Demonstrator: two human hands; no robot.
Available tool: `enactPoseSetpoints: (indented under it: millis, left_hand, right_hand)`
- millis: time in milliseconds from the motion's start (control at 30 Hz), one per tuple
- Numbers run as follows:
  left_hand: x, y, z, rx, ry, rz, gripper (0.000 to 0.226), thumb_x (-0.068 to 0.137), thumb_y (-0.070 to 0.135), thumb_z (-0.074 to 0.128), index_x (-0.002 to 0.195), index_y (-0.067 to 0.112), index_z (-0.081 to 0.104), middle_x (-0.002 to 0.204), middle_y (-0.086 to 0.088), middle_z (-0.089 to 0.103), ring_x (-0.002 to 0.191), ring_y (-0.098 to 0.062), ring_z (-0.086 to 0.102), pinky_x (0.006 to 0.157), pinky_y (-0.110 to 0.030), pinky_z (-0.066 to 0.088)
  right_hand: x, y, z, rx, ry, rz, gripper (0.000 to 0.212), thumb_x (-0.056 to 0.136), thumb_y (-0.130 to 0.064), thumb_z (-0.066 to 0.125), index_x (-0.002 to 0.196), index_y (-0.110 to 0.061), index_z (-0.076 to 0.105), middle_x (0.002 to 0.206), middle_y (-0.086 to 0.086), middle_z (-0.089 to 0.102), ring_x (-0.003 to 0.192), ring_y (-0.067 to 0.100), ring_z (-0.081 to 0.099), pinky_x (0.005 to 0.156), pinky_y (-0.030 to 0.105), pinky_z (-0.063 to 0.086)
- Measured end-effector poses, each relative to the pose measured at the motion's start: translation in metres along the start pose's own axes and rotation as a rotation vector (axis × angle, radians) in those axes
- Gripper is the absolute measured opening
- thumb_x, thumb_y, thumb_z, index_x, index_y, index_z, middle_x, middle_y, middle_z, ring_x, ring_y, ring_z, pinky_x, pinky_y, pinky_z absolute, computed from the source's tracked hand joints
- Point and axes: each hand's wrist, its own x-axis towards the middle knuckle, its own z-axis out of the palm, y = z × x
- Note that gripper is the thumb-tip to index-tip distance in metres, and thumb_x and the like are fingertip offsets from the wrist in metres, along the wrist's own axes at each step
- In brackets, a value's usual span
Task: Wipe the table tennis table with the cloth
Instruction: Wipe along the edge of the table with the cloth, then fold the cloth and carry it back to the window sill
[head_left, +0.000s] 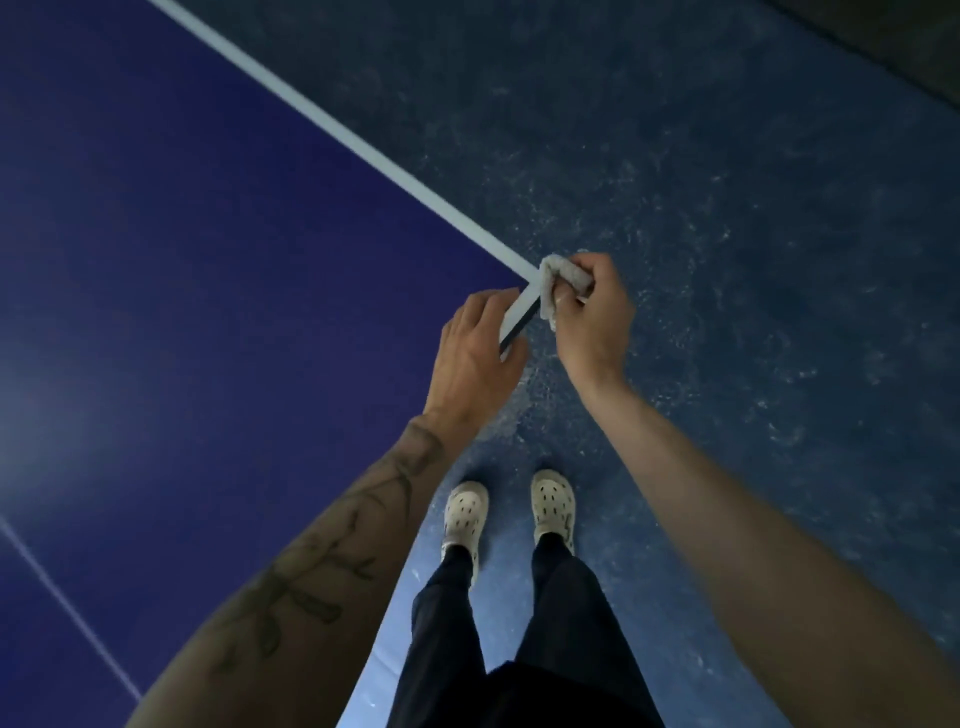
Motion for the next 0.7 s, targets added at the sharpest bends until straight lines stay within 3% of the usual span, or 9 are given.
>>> enactPoseSetpoints:
  millis: [267,533,700]
  left_hand:
    - [-0.108,0.003,-0.075,-0.277,0.315,-0.302,0.052,0.095,0.022,0.074,0.143,0.014,0.055,0.129,0.001,0.061,0.117,-0.014,0.059,0.103,-0.042,0.050]
    - [-0.295,-0.059,-0.145,-0.472,0.766,-0.611,0.023,0.099,0.030,0.070,0.119,0.029,0.060,0.111,0.014,0.062,0.100,-0.007,0.062,0.080,-0.014,0.047]
    - [-0.452,-0.095,-0.183,-0.543,1.015,-0.761,0.015,0.097,0.030,0.072,0.106,0.031,0.060,0.102,0.010,0.066,0.092,-0.008,0.065,0.072,-0.018,0.050]
  right_hand:
    - [-0.112,-0.077,0.045,-0.044,-0.376,-0.124,0.006,0.103,-0.016,0.068,0.105,-0.020,0.064,0.093,-0.008,0.073,0.082,0.004,0.073,0.067,0.020,0.058]
    - [-0.294,-0.119,0.119,-0.189,-0.777,-0.267,0.009,0.099,-0.021,0.073,0.099,-0.028,0.066,0.089,-0.009,0.073,0.081,0.008,0.073,0.068,0.029,0.062]
    - [-0.451,-0.119,0.159,-0.259,-1.011,-0.328,0.006,0.096,-0.016,0.073,0.097,-0.020,0.068,0.084,-0.005,0.073,0.075,0.010,0.070,0.063,0.024,0.059]
